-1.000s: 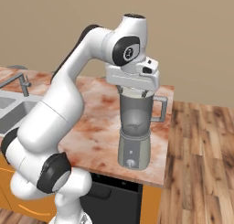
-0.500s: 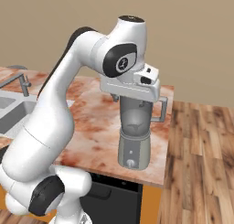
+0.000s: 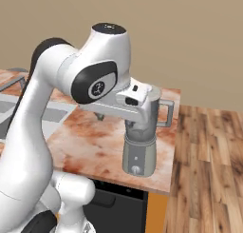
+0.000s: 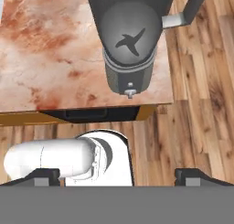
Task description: Close the lid blender by securely placing the lid on top.
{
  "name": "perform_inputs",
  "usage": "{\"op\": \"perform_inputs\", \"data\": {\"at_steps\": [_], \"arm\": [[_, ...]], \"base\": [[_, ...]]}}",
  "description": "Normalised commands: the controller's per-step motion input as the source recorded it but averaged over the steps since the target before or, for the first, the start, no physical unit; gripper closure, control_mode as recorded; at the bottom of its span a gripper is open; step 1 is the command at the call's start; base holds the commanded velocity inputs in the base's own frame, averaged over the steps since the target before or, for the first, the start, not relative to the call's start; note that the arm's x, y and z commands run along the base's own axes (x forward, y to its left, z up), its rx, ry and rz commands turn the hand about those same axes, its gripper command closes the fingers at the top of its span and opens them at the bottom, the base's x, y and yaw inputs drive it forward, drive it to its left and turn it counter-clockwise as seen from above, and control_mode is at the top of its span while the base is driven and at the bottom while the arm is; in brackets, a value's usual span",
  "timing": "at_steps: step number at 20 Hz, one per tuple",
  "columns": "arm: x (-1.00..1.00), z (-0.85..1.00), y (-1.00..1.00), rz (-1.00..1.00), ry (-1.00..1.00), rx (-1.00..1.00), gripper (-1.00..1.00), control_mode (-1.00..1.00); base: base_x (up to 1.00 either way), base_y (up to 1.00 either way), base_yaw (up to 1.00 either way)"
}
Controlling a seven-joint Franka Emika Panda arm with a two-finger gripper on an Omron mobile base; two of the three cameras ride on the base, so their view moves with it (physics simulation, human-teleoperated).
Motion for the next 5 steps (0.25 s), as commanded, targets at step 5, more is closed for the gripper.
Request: {"op": "perform_inputs", "data": {"at_steps": [5], "arm": [[0.01,0.00,1.00,0.00,0.00,-0.01,-1.00,-1.00]], "base": [[0.00,0.00,0.00]]}}
